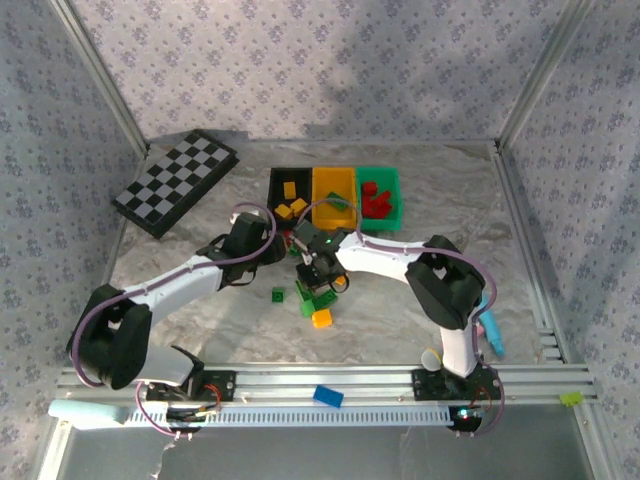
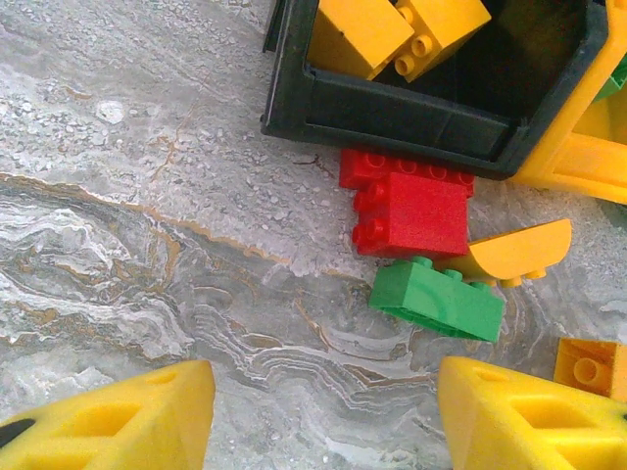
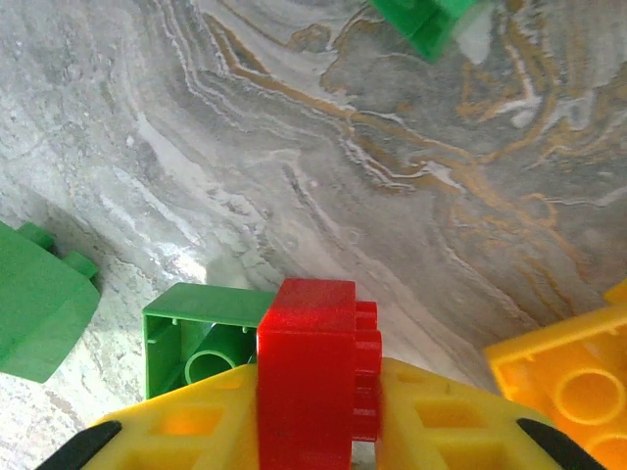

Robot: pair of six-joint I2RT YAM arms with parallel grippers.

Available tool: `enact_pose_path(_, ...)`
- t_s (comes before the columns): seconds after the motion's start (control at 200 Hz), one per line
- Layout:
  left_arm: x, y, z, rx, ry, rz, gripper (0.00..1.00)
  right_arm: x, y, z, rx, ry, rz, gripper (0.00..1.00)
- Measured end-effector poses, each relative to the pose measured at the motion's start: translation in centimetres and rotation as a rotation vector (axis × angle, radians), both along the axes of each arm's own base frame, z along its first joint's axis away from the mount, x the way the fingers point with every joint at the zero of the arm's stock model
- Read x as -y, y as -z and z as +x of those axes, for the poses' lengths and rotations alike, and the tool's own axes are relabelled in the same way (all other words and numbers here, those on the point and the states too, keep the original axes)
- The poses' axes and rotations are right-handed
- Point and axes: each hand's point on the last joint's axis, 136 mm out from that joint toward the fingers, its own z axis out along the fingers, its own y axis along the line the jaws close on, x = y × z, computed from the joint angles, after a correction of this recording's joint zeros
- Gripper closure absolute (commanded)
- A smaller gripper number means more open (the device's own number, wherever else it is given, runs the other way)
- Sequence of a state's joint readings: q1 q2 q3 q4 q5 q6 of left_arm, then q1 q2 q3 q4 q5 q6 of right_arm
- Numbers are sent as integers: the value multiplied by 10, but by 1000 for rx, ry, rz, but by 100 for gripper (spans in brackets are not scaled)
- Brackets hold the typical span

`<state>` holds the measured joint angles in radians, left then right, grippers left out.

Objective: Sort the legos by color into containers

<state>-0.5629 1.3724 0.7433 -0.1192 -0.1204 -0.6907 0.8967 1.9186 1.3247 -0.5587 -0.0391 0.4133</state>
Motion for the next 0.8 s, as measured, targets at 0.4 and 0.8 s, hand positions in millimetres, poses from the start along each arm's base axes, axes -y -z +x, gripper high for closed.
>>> enact_pose_path(0.4, 3, 2, 0, -9, 9, -13, 38, 19, -58, 26, 94, 56, 88, 68)
enact_pose_path(0.8, 82, 14, -12, -81, 216, -266, 38, 86, -68, 78, 118, 222, 107, 69)
